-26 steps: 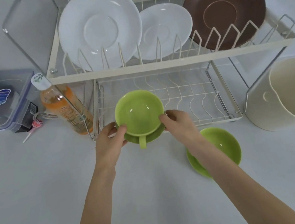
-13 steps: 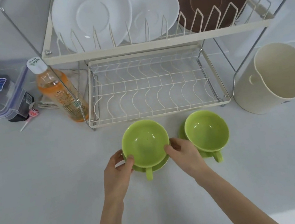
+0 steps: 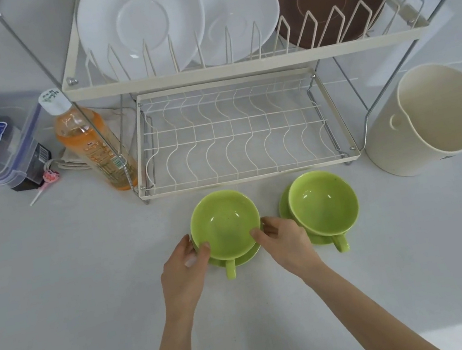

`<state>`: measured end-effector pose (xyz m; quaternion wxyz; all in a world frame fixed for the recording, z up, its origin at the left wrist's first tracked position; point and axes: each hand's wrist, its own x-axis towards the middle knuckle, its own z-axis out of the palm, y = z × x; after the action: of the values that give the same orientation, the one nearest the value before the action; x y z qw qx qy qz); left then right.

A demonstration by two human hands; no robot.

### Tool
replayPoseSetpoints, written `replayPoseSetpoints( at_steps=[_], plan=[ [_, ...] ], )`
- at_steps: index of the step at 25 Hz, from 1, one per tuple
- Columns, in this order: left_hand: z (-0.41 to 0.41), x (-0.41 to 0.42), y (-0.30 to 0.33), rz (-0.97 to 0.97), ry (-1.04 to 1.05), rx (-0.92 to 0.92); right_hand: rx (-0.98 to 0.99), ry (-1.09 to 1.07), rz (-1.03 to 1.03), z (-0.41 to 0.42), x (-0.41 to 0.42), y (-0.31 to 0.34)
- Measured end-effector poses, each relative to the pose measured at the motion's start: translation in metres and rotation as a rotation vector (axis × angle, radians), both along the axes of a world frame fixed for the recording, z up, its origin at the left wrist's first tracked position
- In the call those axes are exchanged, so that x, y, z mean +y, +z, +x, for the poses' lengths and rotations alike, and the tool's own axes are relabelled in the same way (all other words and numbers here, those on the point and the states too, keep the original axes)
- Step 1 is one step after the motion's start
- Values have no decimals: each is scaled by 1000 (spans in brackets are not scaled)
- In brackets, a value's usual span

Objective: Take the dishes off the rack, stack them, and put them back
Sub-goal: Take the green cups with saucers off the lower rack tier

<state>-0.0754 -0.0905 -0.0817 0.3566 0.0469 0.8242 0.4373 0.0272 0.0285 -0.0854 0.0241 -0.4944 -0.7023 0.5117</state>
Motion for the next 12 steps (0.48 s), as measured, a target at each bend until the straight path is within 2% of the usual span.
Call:
replayPoseSetpoints(
  at_steps=[7,12],
  plan=[
    [-8,3,5,-111,-132,194,-42,170,112,4,3,15],
    [-13,11,38,-88,-227,408,25,296,269,11,16,45]
  ],
)
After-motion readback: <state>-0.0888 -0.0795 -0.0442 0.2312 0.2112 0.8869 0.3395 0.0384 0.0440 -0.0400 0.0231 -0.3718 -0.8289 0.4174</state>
